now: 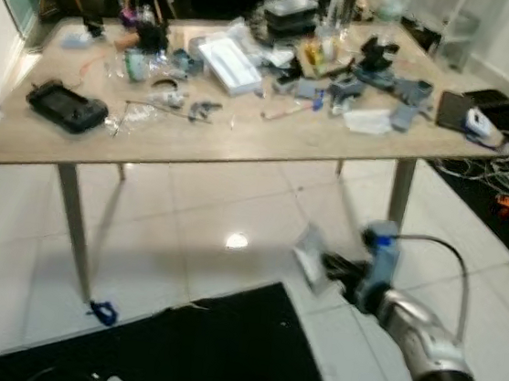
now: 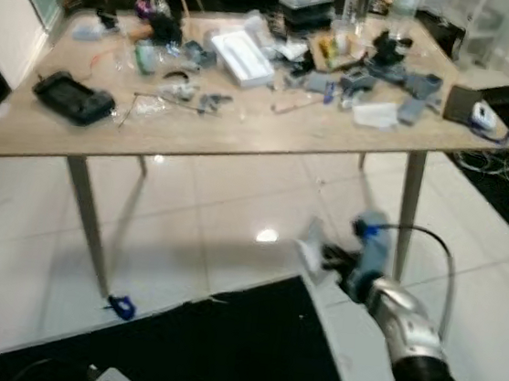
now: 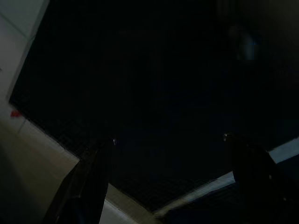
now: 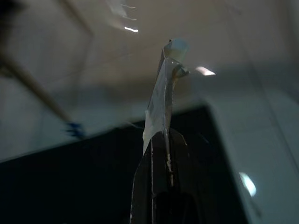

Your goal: Picking trash to rubbish bin

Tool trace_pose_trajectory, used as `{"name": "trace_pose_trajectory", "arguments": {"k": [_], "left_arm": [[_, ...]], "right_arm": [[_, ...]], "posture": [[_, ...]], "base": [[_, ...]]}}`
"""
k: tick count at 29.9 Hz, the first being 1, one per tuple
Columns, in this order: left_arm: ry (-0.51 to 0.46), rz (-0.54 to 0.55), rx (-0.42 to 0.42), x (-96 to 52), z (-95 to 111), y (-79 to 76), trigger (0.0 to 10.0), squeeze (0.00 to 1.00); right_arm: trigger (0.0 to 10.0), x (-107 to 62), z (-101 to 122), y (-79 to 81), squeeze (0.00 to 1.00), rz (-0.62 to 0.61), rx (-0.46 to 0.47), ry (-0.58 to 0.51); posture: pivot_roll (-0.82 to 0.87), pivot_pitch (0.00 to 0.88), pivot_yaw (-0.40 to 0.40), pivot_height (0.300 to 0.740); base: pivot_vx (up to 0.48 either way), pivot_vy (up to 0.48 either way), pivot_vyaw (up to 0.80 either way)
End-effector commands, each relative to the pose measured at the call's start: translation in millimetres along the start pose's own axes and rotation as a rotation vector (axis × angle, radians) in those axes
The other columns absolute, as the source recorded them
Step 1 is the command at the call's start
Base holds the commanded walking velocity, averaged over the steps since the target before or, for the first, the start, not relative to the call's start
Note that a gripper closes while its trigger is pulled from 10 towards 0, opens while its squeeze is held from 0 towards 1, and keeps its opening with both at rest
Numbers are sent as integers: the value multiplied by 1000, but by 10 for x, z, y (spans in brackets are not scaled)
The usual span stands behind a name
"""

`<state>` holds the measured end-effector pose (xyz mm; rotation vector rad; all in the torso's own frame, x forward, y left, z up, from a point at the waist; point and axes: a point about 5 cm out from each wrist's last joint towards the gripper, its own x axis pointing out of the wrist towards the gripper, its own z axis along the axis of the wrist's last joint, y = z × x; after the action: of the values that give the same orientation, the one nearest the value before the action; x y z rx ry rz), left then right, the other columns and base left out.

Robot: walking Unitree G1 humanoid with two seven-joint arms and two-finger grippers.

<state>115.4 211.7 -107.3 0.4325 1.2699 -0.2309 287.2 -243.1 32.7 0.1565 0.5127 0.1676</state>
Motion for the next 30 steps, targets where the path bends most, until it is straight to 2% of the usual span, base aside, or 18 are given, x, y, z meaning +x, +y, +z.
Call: {"name": "trace_pose_trajectory", "arguments": {"k": [1,2,3,6,7,9,10,11,12,13,14,17,24,30], "left_arm": [[12,4,13,-4,-41,16,10000,0],[11,4,14,-4,-43,14,10000,0],[11,4,14,-4,-43,14,10000,0],[10,0,25,-3,-41,5,10000,0],[10,0,25,-3,-41,5,10000,0],[9,-2,29,-3,-40,1,10000,0],[9,-2,29,-3,-40,1,10000,0],[8,-3,33,-3,-38,0,10000,0],[8,-3,33,-3,-38,0,10000,0],[7,-4,40,-3,-35,3,10000,0],[7,-4,40,-3,-35,3,10000,0],[-2,-7,65,-3,-9,12,10000,0],[-21,-17,114,2,69,1,10000,0],[-25,-29,157,4,98,-22,10000,0]], "right_arm": [[10000,-46,-311,-73,0,-90,53,66],[10000,-122,-564,-138,0,-157,92,130],[10000,-122,-564,-138,0,-157,92,130],[10000,-318,-1100,-164,0,-271,136,284],[10000,-318,-1100,-164,0,-271,136,284],[10000,-426,-1358,-126,0,-321,172,377],[10000,-426,-1358,-126,0,-321,172,377],[10000,-486,-1487,-97,0,-341,179,430],[10000,-486,-1487,-97,0,-341,179,430],[10000,-557,-1630,-58,0,-357,177,488],[10000,-557,-1630,-58,0,-357,177,488],[10000,-731,-1962,92,0,-341,136,643],[10000,-782,-2060,151,0,-297,42,709],[10000,-781,-2039,115,0,-303,26,709]], "posture": [[-93,76,63,740],[-91,76,65,740],[-91,76,65,740],[-91,76,65,740],[-91,76,65,740],[-85,78,68,740],[-85,78,68,740],[-85,78,68,740],[-85,78,68,740],[-77,77,71,740],[-77,77,71,740],[-65,72,70,740],[-48,55,68,740],[-48,55,68,740]], "base": [[0,0,0],[0,0,0],[0,0,0],[0,0,200],[0,0,600],[0,0,744],[0,0,744],[0,0,725],[0,0,725],[0,0,725],[0,0,725],[0,0,725],[0,0,725],[0,0,725]]}}
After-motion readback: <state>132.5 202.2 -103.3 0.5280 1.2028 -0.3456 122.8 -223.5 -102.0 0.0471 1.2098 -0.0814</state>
